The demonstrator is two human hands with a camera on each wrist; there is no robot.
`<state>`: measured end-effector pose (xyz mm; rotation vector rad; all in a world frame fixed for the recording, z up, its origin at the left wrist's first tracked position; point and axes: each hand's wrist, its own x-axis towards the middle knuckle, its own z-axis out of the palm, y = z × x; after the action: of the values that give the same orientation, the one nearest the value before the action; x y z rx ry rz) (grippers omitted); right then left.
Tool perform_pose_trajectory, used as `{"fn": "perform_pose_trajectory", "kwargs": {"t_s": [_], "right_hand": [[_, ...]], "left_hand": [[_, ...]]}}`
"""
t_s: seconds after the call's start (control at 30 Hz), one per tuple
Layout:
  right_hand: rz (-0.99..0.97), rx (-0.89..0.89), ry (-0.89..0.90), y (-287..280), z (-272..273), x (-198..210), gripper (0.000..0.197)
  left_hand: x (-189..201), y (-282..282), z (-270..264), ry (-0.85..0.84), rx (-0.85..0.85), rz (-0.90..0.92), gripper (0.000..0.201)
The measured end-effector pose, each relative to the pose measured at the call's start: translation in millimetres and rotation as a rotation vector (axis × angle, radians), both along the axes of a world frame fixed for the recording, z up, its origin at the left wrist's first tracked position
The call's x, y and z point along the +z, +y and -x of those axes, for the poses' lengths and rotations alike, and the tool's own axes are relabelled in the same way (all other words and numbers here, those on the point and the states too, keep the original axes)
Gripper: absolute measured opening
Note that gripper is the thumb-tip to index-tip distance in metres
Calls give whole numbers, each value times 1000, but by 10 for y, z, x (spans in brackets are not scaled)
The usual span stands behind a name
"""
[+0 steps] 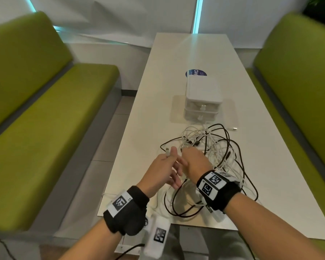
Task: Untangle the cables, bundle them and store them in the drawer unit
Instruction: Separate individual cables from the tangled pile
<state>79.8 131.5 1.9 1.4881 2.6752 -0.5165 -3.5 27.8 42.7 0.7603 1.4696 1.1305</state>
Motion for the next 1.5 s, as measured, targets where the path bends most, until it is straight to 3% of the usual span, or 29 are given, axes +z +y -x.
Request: {"fn": "perform_pose_trajectory", "kwargs": {"t_s": [0.1, 0.27, 0.43, 0.57, 0.73, 0.87, 0.97, 1.07, 1.1, 1.23, 1.3, 1.4, 1.5], "right_hand": [[28, 1, 141, 25, -93, 111, 6], [-68, 72, 402, -51, -357, 350, 8], [-51, 28, 621, -38, -590, 482, 5], [-62, 40, 650, -45, -708, 505, 9], [-100, 120, 633, -235, -748, 564, 13], [36, 180, 668, -419, -842, 646, 21], [177, 142, 795, -473, -975, 657, 20], [348, 108, 929, -466, -1099, 662, 41], [390, 103, 979, -467, -1130, 668, 43], [503, 26, 1156, -487, -1172, 736, 39], [608, -61, 1219, -508, -1137, 732, 27], [756, -73, 1118, -614, -1029, 660, 19], [745, 191, 751, -883, -842, 525, 16]], "left_hand": [[61, -40, -104, -123, 23, -22, 58], [198, -37, -319, -154, 83, -101, 55], [407, -88, -588, -148, 80, -118, 56], [573, -284, -703, -1, 2, -88, 56], [703, -503, -725, 154, 75, -139, 56], [613, -510, -799, 296, 159, -203, 49], [450, -462, -842, 437, 213, -238, 28], [301, -371, -830, 488, 156, -257, 22], [246, -337, -813, 555, 107, -276, 22], [121, -235, -754, 1095, -49, -340, 23], [151, -215, -697, 1103, 18, -395, 23], [196, -188, -581, 882, 187, -476, 26], [327, -189, -603, 769, 247, -564, 29]]}}
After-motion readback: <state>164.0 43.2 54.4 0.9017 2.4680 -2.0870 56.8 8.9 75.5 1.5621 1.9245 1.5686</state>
